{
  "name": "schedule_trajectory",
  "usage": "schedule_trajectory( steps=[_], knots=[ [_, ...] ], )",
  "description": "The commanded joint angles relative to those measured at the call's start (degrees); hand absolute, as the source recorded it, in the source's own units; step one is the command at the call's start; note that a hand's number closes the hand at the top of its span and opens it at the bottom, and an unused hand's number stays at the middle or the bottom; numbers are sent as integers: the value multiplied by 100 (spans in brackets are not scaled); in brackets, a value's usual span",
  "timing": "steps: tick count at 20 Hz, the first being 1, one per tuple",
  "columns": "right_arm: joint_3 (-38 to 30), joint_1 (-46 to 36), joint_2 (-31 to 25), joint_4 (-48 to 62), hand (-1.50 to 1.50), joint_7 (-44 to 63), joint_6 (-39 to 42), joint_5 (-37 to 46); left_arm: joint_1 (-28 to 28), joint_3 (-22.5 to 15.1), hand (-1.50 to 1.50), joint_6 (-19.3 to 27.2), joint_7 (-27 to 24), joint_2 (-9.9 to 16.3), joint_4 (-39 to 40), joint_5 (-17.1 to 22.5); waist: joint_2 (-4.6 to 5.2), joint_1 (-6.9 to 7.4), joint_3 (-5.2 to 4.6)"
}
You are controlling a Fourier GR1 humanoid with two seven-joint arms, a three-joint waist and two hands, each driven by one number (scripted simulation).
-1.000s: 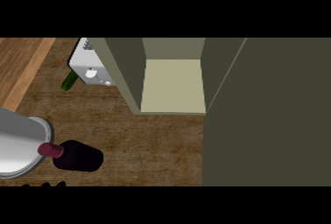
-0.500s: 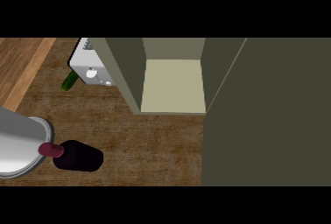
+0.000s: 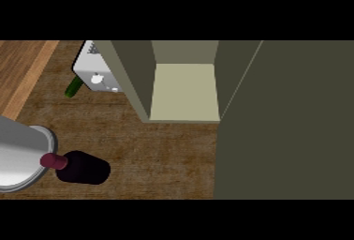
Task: Pick up the wine, place it into the cabinet and close the cabinet
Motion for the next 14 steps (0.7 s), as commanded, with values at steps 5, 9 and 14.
schedule_trajectory(
  steps=[5,9,14],
  knots=[
    [-41,94,-18,-728,-150,389,-113,-219,-156,1196,-150,-161,204,123,-668,1374,16,-69,-7],
    [-45,106,-95,-803,-150,415,1,-339,-180,1288,-150,-152,28,-136,-185,1420,2,-48,-3],
    [-66,17,-31,-796,-150,491,-116,-312,-457,2160,-150,-444,331,15,174,2137,7,-64,-7]
  ],
)
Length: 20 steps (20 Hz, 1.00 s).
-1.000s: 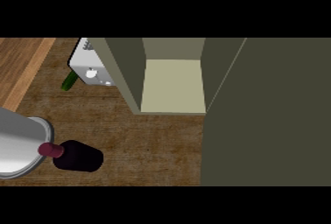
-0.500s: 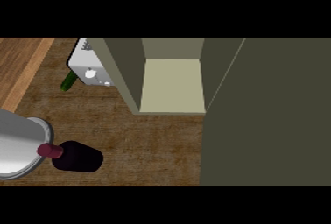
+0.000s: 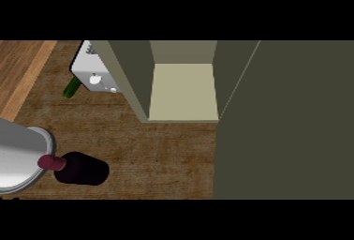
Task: Pick up the wine, place it into the cabinet and close the cabinet
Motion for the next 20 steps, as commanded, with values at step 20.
schedule_trajectory(
  steps=[20],
  knots=[
    [-362,-62,-75,-975,-150,810,-70,-489,-1284,1822,-150,-1352,-315,17,2540,1798,2,-1,6]
  ],
)
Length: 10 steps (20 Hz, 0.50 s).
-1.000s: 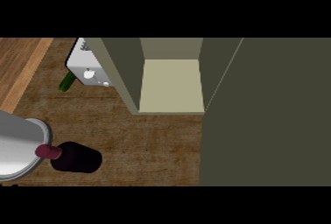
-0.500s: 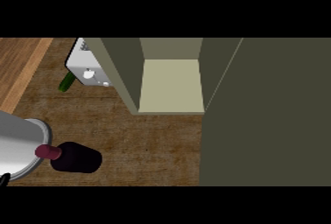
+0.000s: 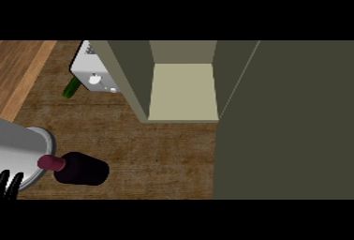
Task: Pick up the wine, place it into the cabinet and close the cabinet
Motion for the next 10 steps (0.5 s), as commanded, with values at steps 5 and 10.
schedule_trajectory(
  steps=[5,10],
  knots=[
    [-8,557,110,-1064,-150,261,66,-415,-843,391,-150,-50,-501,-119,1272,-337,1,-51,2],
    [-146,167,36,-1165,-150,701,-139,-509,-1021,723,-150,-488,-796,-3,2021,-146,-3,-30,-2]
  ],
)
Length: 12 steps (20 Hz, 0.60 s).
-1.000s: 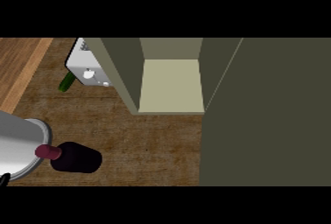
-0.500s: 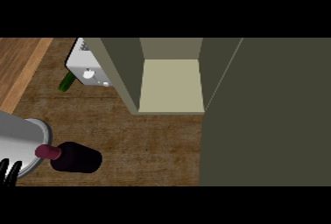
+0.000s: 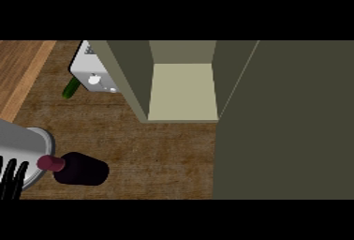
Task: Pick up the wine, place it into the cabinet and close the cabinet
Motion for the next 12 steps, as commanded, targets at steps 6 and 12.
schedule_trajectory(
  steps=[6,12],
  knots=[
    [-553,183,-125,-1094,-150,566,37,-869,-466,190,-150,-269,-154,52,874,-121,-4,-14,3],
    [-404,186,-30,-989,-150,459,63,-691,-737,68,-150,-688,-960,-54,1842,-604,0,-8,1]
  ],
)
